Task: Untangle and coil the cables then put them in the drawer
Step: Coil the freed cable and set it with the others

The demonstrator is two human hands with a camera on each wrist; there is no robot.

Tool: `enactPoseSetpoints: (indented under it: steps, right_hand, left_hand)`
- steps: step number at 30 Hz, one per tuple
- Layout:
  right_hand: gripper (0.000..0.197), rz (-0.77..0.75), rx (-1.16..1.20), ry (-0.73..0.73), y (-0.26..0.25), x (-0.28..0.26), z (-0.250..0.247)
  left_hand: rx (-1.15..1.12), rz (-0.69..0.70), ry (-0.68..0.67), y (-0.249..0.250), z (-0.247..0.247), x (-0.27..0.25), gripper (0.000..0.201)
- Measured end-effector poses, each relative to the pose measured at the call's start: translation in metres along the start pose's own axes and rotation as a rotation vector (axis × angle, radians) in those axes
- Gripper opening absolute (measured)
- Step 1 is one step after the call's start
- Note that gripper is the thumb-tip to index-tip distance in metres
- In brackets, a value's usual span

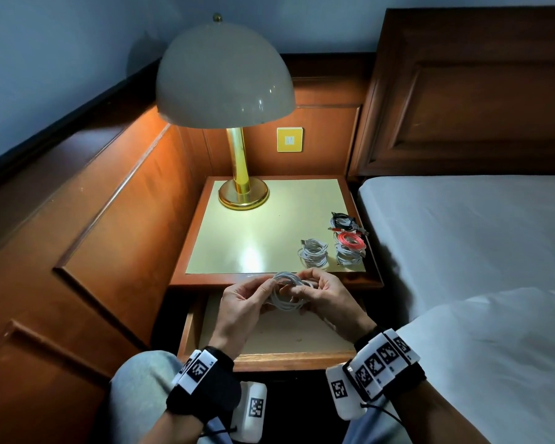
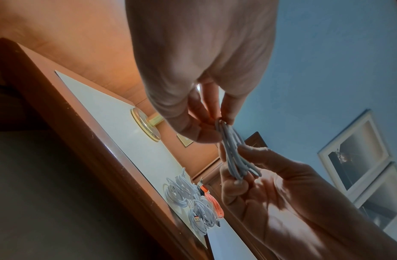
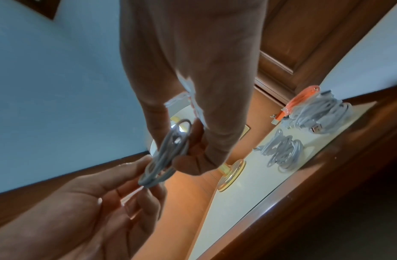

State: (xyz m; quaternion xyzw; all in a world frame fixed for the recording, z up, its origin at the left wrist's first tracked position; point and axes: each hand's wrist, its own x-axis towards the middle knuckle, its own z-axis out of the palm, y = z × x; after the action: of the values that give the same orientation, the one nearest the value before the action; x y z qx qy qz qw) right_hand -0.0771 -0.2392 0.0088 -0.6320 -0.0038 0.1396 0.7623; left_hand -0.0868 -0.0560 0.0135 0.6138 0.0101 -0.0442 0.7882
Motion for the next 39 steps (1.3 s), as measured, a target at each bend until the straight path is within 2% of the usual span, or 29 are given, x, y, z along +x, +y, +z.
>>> enactPoseSetpoints:
  steps: [4, 8, 14, 16, 20, 22, 24, 29, 33, 39]
  right_hand:
    - [0.049, 0.051, 0.133, -0.011, 0.002, 0.000, -0.002]
    - [0.029, 0.114, 0.240, -0.021, 0.002, 0.000, -0.003]
    - [0.022, 0.169, 0.322, -0.015, 0.013, 0.003, 0.000]
    - [0.021, 0.157, 0.329, -0.003, 0.014, 0.003, 0.003]
    - [0.022, 0.097, 0.294, 0.031, 0.015, 0.001, 0.005]
    - [0.022, 0.048, 0.220, 0.048, 0.013, -0.001, 0.007]
    - [0.021, 0.024, 0.163, 0.044, 0.011, -0.003, 0.008]
    - [0.019, -0.035, -0.001, 0.081, 0.009, -0.006, 0.011]
    - [0.028, -0.078, -0.082, 0.130, 0.011, -0.011, 0.011]
    - [0.028, -0.125, -0.063, 0.142, 0.006, -0.018, 0.013]
  left_hand:
    - [0.097, 0.025, 0.081, -0.003, 0.003, 0.002, 0.010]
    - [0.266, 0.093, 0.048, -0.004, 0.002, -0.001, 0.011]
    - [0.373, 0.169, -0.024, -0.004, 0.004, -0.004, 0.015]
    - [0.468, 0.262, -0.009, -0.006, 0.002, -0.003, 0.014]
    - [0.813, 0.623, 0.000, -0.005, -0.003, 0.002, 0.023]
    - [0.885, 0.695, 0.019, -0.003, -0.001, 0.002, 0.028]
    - [0.900, 0.740, 0.069, -0.002, 0.001, 0.002, 0.021]
    - [0.935, 0.698, 0.087, 0.000, 0.002, 0.005, 0.017]
    - [0.954, 0.670, 0.083, 0.001, 0.000, 0.004, 0.015]
    - [0.934, 0.699, 0.105, 0.006, -0.001, 0.001, 0.014]
